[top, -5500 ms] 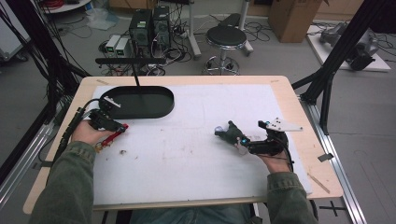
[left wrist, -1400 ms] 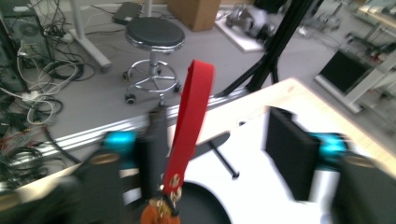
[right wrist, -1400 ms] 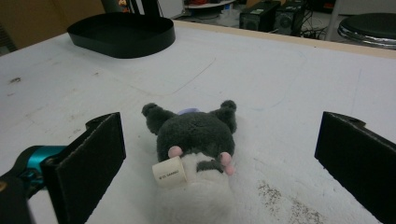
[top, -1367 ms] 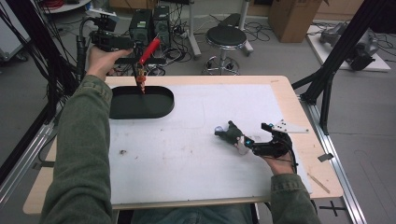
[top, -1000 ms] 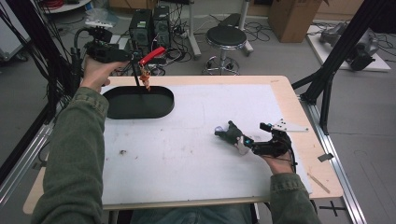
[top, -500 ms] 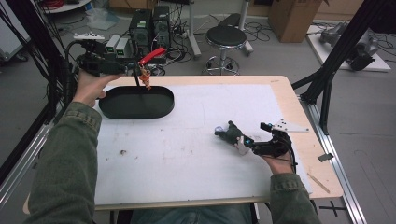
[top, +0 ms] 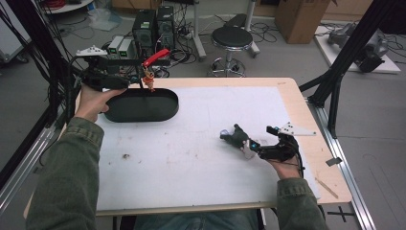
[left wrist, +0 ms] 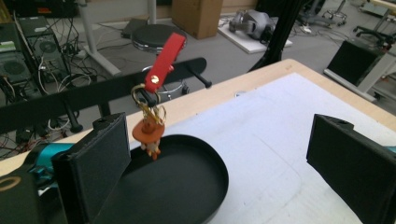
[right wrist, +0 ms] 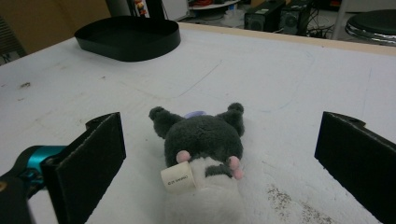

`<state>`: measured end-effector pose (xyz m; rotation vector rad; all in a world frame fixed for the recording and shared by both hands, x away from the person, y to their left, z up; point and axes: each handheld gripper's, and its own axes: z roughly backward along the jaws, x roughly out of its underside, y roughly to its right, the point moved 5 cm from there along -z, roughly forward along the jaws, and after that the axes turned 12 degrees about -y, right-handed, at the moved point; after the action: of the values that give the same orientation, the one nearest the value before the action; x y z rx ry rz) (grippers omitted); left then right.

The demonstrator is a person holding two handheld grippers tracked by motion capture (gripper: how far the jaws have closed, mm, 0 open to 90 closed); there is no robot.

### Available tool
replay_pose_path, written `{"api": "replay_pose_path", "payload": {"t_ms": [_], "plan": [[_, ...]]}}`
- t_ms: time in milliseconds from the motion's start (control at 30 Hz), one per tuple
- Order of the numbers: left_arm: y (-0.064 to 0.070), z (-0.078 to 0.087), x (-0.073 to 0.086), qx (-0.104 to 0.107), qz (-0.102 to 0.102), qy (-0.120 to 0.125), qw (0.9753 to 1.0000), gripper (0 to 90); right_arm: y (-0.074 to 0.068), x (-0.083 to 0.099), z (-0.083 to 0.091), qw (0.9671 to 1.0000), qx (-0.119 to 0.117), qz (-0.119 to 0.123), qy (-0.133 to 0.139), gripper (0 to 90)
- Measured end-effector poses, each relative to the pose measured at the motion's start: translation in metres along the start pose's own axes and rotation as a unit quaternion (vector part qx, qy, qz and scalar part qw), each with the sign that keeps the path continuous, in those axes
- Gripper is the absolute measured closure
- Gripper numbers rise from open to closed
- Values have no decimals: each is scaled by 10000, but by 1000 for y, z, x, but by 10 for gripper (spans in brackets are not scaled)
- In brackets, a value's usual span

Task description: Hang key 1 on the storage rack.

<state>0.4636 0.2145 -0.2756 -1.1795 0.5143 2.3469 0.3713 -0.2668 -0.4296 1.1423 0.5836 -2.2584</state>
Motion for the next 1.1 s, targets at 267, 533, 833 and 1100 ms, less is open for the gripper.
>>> {"api": "replay_pose_path", "payload": {"t_ms": [267,533,833,1100], "plan": [[12,4,19,3,-224,-63,9997,64,0,0,-1,10000,27,61,1,10],[16,1,43,19,-259,-156,9995,64,0,0,-2,9999,38,85,-43,10],[16,0,66,152,-118,-237,9995,64,-1,1,-3,9999,34,77,-85,10],[20,8,83,149,-213,-312,9992,64,-3,2,-3,9999,27,85,-126,10]]}}
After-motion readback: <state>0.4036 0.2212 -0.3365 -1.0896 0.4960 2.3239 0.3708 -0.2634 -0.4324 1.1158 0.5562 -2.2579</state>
